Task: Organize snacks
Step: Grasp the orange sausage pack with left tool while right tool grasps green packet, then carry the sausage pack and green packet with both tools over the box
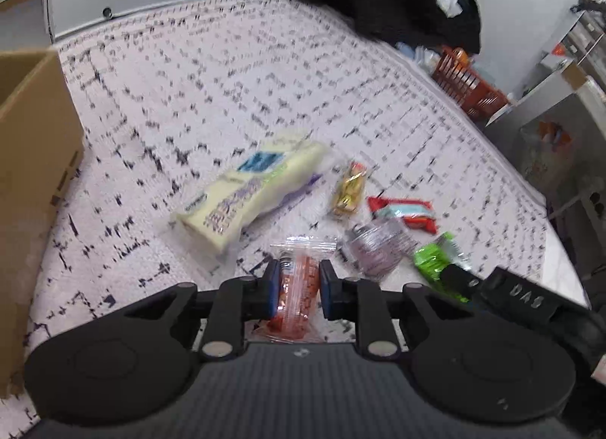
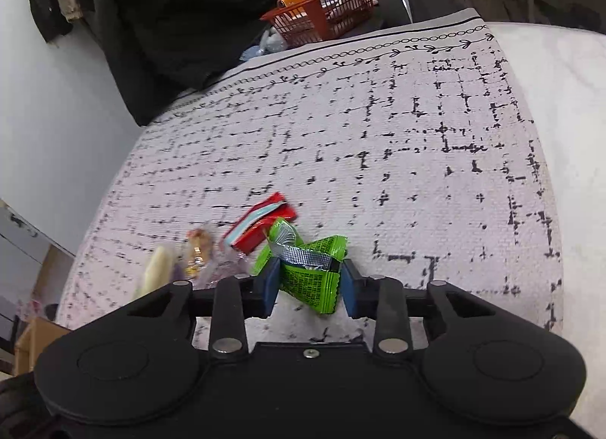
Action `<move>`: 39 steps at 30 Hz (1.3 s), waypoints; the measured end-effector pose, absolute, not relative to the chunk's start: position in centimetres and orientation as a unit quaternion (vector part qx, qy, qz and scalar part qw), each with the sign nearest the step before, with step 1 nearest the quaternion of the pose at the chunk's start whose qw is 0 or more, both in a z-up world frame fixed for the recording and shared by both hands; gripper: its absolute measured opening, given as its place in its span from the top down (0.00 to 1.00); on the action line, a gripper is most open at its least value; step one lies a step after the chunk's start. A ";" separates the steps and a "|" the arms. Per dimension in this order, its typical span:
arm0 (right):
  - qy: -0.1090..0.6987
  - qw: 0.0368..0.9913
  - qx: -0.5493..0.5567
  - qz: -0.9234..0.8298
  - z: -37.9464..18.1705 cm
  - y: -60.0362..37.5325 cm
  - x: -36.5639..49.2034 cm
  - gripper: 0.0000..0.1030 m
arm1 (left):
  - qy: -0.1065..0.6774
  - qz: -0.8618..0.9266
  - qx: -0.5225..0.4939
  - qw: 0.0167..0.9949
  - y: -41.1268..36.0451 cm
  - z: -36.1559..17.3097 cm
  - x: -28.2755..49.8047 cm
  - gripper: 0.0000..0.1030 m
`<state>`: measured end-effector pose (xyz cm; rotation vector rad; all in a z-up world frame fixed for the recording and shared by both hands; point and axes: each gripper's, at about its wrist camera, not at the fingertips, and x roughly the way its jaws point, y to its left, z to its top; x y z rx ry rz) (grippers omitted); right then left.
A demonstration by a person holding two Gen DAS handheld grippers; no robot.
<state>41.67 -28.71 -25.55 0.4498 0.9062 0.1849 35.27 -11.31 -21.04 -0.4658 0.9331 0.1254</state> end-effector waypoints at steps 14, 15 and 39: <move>0.383 0.891 0.212 0.126 -21.5 -27.1 38.9 0.77 | 0.397 0.071 -0.230 0.886 -8.4 -15.1 31.7 0.80; 0.381 0.891 0.212 0.127 -21.3 -27.0 38.8 0.77 | 0.394 0.073 -0.230 0.887 -8.2 -14.8 31.4 0.80; 0.328 0.893 0.209 0.227 -16.0 -19.8 34.4 0.78 | 0.338 0.135 -0.236 0.901 -1.3 -9.5 26.1 0.80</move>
